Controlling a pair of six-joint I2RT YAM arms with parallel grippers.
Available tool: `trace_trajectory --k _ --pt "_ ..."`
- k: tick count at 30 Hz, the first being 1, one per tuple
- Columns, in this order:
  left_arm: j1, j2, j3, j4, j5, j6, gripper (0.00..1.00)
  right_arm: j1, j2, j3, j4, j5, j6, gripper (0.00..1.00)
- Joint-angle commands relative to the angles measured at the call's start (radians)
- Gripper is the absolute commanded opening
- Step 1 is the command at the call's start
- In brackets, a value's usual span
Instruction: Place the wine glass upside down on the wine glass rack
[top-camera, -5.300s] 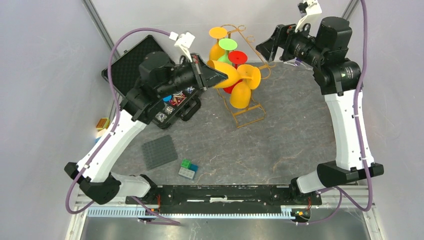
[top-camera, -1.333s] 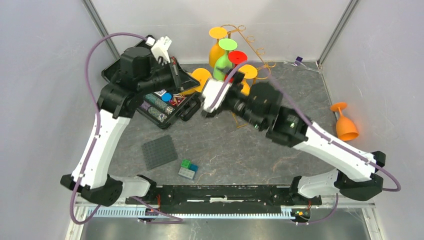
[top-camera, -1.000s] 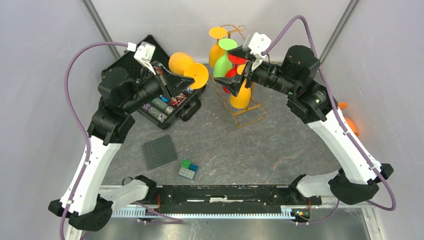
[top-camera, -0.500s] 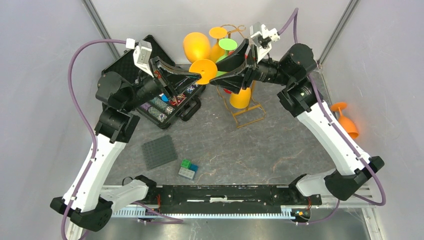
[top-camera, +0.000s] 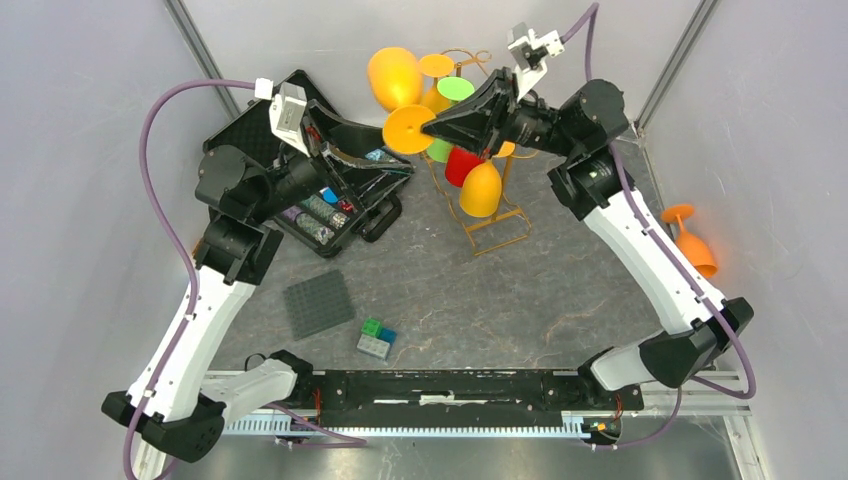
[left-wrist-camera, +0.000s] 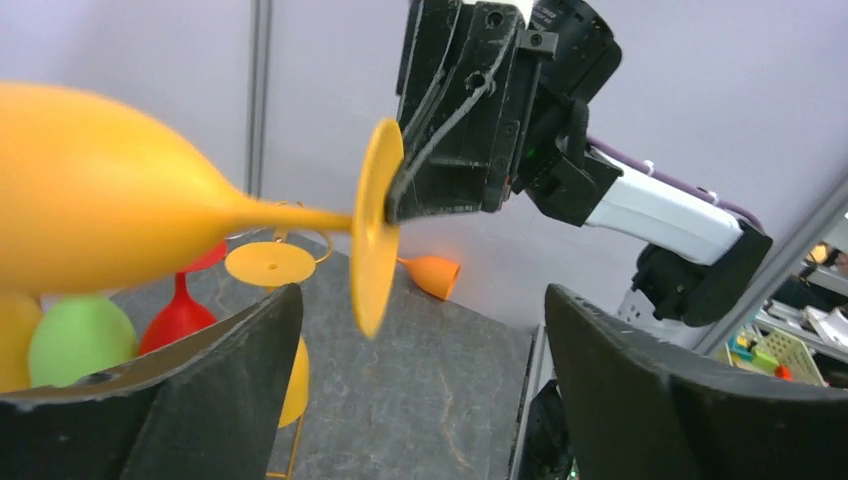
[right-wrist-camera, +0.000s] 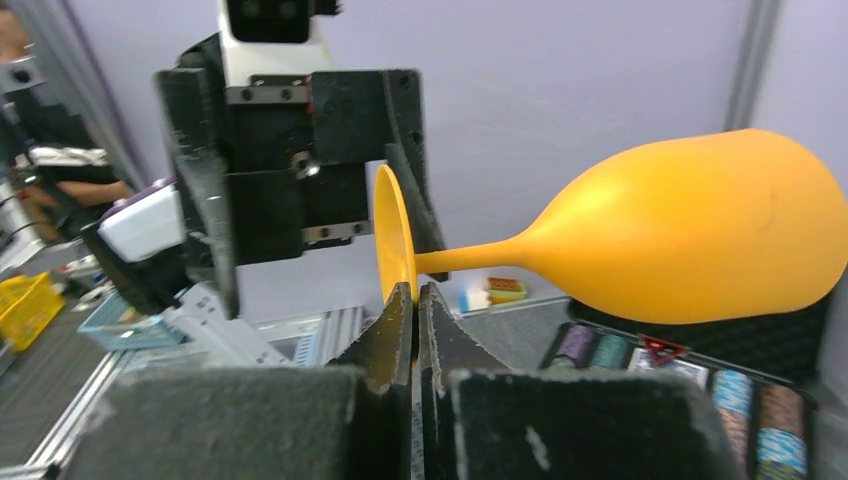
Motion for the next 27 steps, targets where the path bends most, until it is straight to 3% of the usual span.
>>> trace_trajectory --k 1,11,15,27 --pt "0.000 -0.029 -0.016 -0.015 -0.090 0.064 0.98 -0.083 0.000 0.081 0.002 0.104 -0.031 0.00" --pt "0.000 -0.040 -0.049 -0.097 -0.120 0.101 1.00 -0.400 0.092 0.149 -0.063 0.308 0.204 0.00" --pt "0.000 -0.044 -0.054 -0.092 -0.118 0.079 0.99 -0.489 0.129 0.079 0.034 0.317 0.354 0.00" --pt "-0.004 -0.037 -0.054 -0.091 -0.100 0.018 0.95 -0.607 0.390 0.151 0.038 0.247 0.628 0.00"
